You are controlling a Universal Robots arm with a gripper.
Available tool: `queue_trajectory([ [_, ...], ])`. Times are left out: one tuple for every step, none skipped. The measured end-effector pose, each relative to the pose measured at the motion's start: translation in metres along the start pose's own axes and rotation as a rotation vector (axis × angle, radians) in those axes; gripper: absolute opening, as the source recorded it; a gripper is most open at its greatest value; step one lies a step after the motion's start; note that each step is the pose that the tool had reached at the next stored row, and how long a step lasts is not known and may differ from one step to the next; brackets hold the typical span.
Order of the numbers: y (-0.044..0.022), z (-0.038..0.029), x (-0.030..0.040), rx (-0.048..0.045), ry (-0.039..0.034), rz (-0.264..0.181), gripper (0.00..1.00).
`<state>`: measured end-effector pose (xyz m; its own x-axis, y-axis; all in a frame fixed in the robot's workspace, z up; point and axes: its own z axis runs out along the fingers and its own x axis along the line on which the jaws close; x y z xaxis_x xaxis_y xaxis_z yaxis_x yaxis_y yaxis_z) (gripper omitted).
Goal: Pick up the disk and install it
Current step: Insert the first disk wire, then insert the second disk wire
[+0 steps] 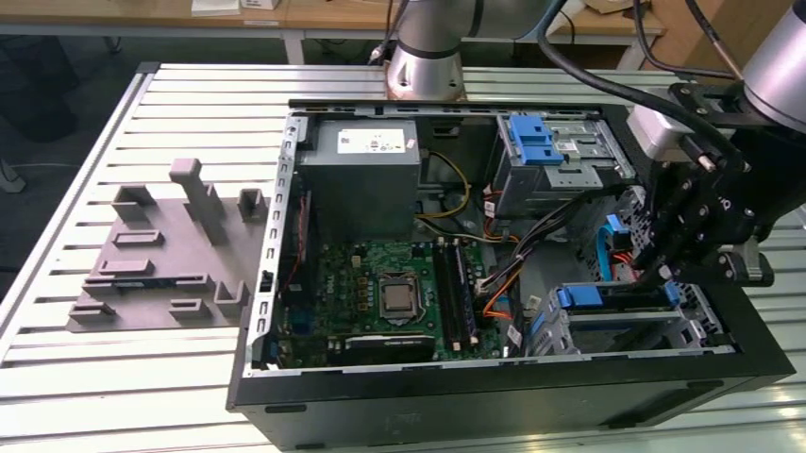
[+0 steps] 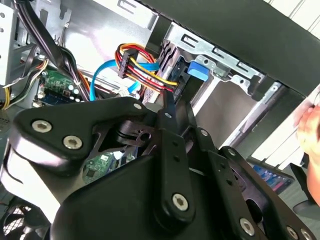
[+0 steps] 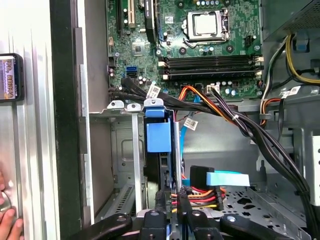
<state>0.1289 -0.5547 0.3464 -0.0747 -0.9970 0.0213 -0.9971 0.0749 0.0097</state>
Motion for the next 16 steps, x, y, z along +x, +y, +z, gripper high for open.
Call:
queue_trajectory([
  [0.0, 0.0, 0.0, 0.0, -0.0003, 0.0, 0.24],
  [0.0, 0.0, 0.0, 0.0, -0.0004, 0.0, 0.22],
  [0.0, -0.0001, 0.0, 0.0, -0.0004, 0.0, 0.16],
  [0.0, -0.0003, 0.0, 0.0, -0.0002, 0.0, 0.16],
  [0.0, -0.0004, 0.0, 0.0, -0.0001, 0.0, 0.11],
  [0.0, -0.0004, 0.0, -0.0001, -0.0002, 0.0, 0.11],
  [0.0, -0.0005, 0.0, 0.0, -0.0002, 0.0, 0.11],
  [0.0, -0.0006, 0.0, 0.0, -0.0001, 0.0, 0.11],
  [0.0, -0.0007, 0.0, 0.0, 0.0, 0.0, 0.11],
  [0.0, -0.0008, 0.0, 0.0, -0.0001, 0.0, 0.11],
  [0.0, -0.0011, 0.0, 0.0, -0.0001, 0.0, 0.11],
  [0.0, -0.0016, 0.0, -0.0001, -0.0001, 0.0, 0.11],
  [0.0, -0.0017, 0.0, 0.0, -0.0001, 0.0, 0.11],
  [0.0, -0.0018, 0.0, -0.0001, -0.0001, 0.0, 0.11],
  [0.0, -0.0018, 0.0, 0.0, -0.0001, 0.0, 0.11],
  [0.0, -0.0019, 0.0, 0.0, -0.0001, 0.0, 0.11],
])
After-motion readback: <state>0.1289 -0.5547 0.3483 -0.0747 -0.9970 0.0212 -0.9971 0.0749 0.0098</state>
